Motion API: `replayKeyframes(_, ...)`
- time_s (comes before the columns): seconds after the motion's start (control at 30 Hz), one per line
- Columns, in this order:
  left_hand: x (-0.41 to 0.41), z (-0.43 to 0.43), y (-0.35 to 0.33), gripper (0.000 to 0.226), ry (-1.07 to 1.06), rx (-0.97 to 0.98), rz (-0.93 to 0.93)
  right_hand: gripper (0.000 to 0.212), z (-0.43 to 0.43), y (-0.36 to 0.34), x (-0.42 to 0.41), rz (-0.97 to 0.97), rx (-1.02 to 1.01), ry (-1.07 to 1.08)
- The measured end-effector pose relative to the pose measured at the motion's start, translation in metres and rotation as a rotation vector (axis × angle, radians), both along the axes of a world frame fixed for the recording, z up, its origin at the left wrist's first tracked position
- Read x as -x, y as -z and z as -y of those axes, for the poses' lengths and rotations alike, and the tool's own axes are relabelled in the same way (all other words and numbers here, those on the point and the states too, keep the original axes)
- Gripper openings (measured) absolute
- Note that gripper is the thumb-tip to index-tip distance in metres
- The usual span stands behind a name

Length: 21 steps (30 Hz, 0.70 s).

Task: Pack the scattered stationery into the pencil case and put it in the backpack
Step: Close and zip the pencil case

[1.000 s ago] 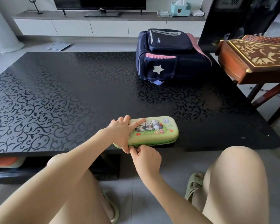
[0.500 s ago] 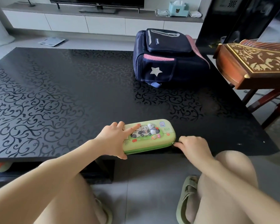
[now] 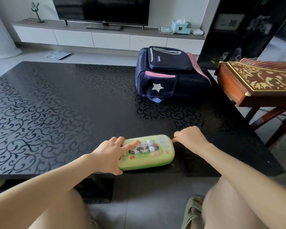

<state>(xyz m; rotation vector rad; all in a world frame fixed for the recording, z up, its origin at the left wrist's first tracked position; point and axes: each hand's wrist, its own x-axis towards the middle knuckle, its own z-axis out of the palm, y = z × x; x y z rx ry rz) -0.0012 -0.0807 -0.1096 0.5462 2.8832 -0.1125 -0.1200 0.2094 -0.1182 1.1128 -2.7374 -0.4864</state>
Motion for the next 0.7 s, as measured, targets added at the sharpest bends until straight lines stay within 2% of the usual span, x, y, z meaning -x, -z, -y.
replayKeyframes(0.1, 0.005, -0.001, 0.001, 0.111, 0.109, 0.05, -0.029, 0.027, 0.018, -0.006, 0.012, -0.067, -0.062, -0.165)
replayKeyframes(0.17, 0.011, -0.001, -0.002, 0.112, 0.134, 0.067, -0.014, 0.013, 0.036, -0.018, 0.015, 0.028, -0.085, -0.264)
replayKeyframes(0.2, 0.015, 0.0, -0.003, 0.112, 0.142, 0.072, -0.001, 0.011, 0.045, -0.025, 0.016, 0.104, -0.073, -0.238)
replayKeyframes(0.27, 0.024, 0.0, -0.006, 0.112, 0.143, 0.071, 0.027, 0.024, 0.053, -0.032, 0.01, 0.282, -0.01, -0.066)
replayKeyframes(0.37, 0.038, -0.004, -0.008, 0.113, 0.086, 0.025, 0.062, 0.043, 0.052, -0.033, -0.013, 0.649, 0.386, 0.162)
replayKeyframes(0.4, 0.042, -0.005, -0.008, 0.113, 0.048, -0.017, 0.081, 0.057, 0.052, -0.029, -0.025, 0.745, 0.448, 0.185)
replayKeyframes(0.43, 0.046, -0.008, -0.01, 0.113, 0.02, -0.059, 0.091, 0.076, 0.051, -0.024, -0.037, 0.749, 0.404, 0.177)
replayKeyframes(0.5, 0.057, -0.014, -0.013, 0.112, -0.014, -0.094, 0.081, 0.102, 0.049, -0.009, -0.054, 0.548, 0.197, 0.16)
replayKeyframes(0.6, 0.073, -0.026, -0.025, 0.107, -0.125, -0.137, 0.071, 0.101, 0.03, 0.001, -0.053, 0.359, 0.206, 0.188)
replayKeyframes(0.7, 0.096, -0.044, -0.044, 0.085, -0.181, -0.214, -0.056, 0.099, -0.014, -0.006, -0.033, 0.38, 0.219, 0.321)
